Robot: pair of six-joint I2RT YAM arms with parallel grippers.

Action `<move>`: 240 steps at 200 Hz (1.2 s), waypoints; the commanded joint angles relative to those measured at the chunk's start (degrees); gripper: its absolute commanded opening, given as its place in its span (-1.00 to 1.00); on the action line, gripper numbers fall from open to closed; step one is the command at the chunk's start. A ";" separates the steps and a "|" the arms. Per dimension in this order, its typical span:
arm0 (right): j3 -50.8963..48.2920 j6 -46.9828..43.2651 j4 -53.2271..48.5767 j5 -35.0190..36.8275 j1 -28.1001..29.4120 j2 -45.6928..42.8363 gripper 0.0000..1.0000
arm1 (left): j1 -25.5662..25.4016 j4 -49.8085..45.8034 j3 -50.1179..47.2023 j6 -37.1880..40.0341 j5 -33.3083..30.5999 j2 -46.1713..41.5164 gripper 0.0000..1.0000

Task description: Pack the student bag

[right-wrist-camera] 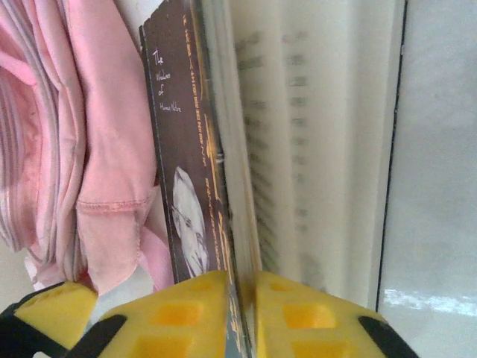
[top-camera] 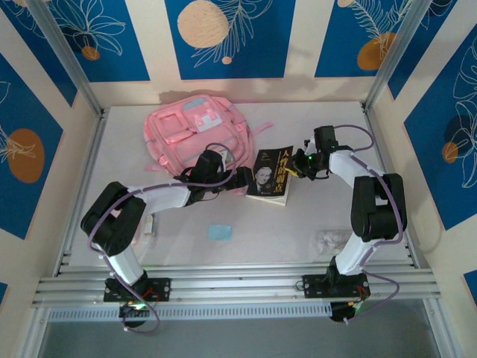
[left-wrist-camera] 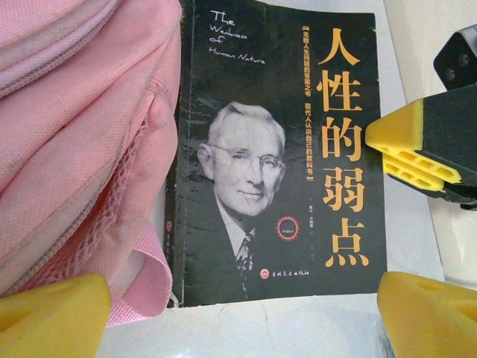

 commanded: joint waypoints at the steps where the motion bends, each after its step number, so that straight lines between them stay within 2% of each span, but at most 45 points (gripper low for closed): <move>1: -0.10 0.03 0.81 -3.05 0.10 0.98 -1.00 | -0.50 0.66 1.20 -0.39 1.05 0.36 0.84; 28: 0.55 0.19 0.24 -3.86 0.24 0.26 -1.00 | 0.08 1.56 1.32 -0.42 0.97 -0.20 0.85; 69: 3.35 -1.24 -4.00 -4.42 0.16 -5.55 -1.00 | 2.54 3.22 1.25 -1.18 2.33 -1.68 0.88; 111: 6.16 -1.54 -4.23 -10.66 0.42 -9.84 -1.00 | 3.94 9.63 0.74 -4.70 5.07 0.66 0.89; 133: 8.70 -0.68 -3.35 -15.02 1.49 -9.44 -1.00 | 4.02 15.17 -0.48 -8.83 5.98 2.32 0.88; 161: 14.72 -0.76 -4.46 -16.86 3.84 -7.75 -1.00 | 4.70 18.08 -2.43 -11.14 4.35 1.76 0.88; 205: 23.84 0.11 -3.94 -19.94 8.30 -3.74 -1.00 | 9.12 22.51 -6.66 -15.05 4.05 0.14 0.90; 224: 24.03 0.89 -2.28 -20.38 10.07 -1.97 -1.00 | 10.53 22.51 -8.50 -14.67 2.76 -1.61 0.91; 240: 20.65 3.41 3.01 -22.43 10.63 -0.99 -1.00 | 11.27 22.91 -9.85 -14.62 2.16 -2.61 0.92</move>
